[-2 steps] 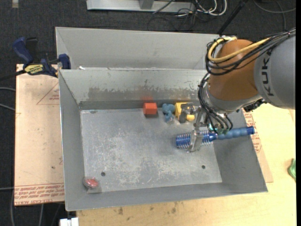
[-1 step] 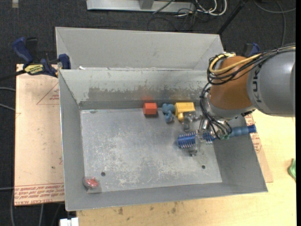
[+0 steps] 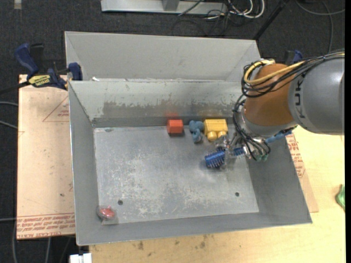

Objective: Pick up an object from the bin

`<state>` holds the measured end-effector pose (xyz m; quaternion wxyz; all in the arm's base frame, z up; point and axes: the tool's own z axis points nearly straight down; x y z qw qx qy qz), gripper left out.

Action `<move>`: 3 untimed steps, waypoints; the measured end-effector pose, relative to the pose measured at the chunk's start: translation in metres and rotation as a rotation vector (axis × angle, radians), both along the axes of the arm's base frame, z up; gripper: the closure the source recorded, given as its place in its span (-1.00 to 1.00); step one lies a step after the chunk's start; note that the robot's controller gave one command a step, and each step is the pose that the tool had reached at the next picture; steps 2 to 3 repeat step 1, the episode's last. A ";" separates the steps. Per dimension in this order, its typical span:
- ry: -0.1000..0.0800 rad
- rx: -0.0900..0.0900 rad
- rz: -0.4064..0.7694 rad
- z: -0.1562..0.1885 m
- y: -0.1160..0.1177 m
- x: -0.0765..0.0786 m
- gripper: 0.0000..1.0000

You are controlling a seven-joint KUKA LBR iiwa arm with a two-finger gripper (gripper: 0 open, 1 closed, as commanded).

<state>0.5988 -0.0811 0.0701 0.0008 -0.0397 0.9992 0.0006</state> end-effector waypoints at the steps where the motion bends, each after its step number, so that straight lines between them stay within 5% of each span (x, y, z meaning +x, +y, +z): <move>1: -0.008 -0.001 0.017 0.196 0.017 -0.034 1.00; 3: -0.008 -0.001 0.017 0.196 0.017 -0.034 1.00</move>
Offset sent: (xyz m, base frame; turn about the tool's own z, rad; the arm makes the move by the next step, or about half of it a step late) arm -0.0354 0.0165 0.1922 -0.0169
